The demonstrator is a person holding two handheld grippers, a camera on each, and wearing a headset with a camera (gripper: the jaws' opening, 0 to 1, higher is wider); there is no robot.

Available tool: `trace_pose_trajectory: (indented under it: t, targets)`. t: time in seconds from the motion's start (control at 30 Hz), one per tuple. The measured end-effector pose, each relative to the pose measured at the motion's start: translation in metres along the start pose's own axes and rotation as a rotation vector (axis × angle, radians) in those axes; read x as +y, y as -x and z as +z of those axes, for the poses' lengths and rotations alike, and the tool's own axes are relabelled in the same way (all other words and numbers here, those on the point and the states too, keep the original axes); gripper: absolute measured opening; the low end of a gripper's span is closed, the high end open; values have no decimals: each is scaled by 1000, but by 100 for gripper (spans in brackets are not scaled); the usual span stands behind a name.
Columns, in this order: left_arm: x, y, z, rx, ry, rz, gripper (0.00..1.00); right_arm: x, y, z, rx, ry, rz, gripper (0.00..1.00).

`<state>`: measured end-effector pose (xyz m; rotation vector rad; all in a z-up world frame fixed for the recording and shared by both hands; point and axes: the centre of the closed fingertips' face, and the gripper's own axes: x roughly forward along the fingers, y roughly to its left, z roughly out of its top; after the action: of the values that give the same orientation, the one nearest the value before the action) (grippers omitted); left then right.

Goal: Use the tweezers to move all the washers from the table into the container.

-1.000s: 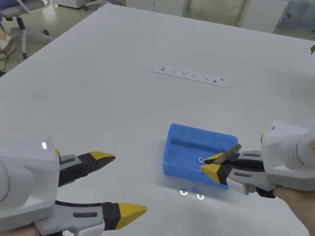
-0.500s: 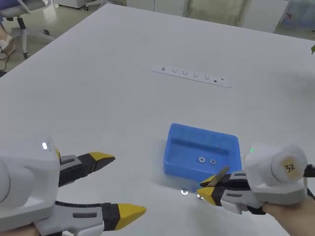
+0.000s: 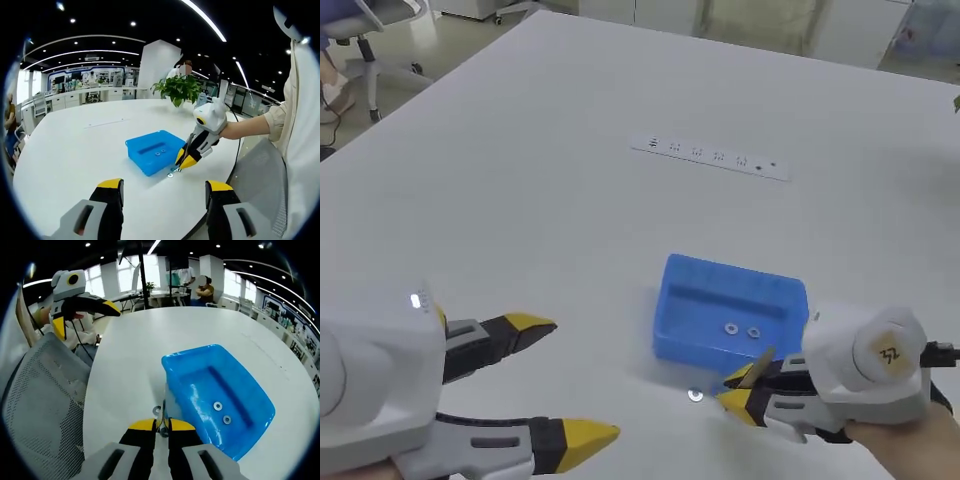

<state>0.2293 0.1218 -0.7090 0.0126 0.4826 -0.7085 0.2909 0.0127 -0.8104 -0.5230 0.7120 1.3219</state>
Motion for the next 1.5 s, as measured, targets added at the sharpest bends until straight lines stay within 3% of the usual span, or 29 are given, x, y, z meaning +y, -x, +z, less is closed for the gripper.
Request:
trace_pose_trajectory:
  t: [0.17,0.37,0.67,0.87,1.07,1.5]
  targets:
    - [-2,-1,2,-1,-4,-5,67,2,1,-1,5,45,-6,4]
    - [-3,-2,4,-2,-9,-10,66,4,2,0,7,47,-1,4]
    - [-1,0,1,-3,-1,-3,66,3,18,18,-34,42,-14,4]
    - [0,-1,3,-9,1,-1,66,-4,32,39,-70,2,-29,4]
    - [0,0,3,-11,1,-3,66,-12,43,63,-107,26,-43,4]
    - [2,2,1,-12,7,5,66,-43,26,81,-124,2,-65,4]
